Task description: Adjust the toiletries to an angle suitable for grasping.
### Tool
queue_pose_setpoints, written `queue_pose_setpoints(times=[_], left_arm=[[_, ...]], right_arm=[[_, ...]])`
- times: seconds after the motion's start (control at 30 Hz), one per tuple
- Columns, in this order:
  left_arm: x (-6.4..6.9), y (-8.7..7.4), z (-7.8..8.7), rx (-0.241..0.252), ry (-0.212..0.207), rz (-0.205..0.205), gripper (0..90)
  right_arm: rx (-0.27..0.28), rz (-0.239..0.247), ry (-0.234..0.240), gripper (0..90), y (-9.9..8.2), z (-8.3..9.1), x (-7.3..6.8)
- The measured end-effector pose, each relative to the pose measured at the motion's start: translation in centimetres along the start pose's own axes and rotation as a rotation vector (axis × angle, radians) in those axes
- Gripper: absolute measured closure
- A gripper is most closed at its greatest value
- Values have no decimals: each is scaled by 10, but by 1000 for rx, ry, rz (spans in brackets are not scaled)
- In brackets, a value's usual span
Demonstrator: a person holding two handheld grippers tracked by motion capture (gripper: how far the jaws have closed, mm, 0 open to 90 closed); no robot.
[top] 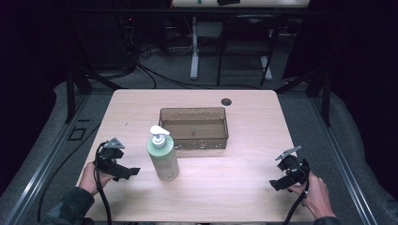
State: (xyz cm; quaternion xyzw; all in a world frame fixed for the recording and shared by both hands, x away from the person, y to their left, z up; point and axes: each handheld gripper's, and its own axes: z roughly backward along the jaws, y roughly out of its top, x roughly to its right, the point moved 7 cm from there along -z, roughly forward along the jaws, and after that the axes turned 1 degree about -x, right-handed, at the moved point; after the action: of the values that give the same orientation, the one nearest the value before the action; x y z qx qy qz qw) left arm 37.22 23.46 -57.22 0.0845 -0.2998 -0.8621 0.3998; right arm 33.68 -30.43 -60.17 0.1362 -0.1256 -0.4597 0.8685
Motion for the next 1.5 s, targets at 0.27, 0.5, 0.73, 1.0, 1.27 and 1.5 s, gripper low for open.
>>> queue_pose_setpoints(times=[0.27, 0.5, 0.73, 1.0, 1.27, 1.5], left_arm=[[5, 7, 4, 2, -29, -42, 2], [5, 15, 15, 22, -46, -51, 2], [16, 27, 26, 2, -66, -119, 1], [25, 46, 38, 4, -64, -177, 1], [26, 64, 48, -20, -68, -227, 1], [34, 81, 63, -28, -98, -270, 1]], right_arm=[[5, -3, 4, 14, -1, 3, 0], [7, 6, 8, 17, 1, 3, -3], [6, 0, 17, 18, 1, 4, -3], [8, 10, 14, 18, 1, 4, -3], [-2, 7, 17, 18, 0, 2, -1], [17, 5, 23, 18, 3, 5, -4]])
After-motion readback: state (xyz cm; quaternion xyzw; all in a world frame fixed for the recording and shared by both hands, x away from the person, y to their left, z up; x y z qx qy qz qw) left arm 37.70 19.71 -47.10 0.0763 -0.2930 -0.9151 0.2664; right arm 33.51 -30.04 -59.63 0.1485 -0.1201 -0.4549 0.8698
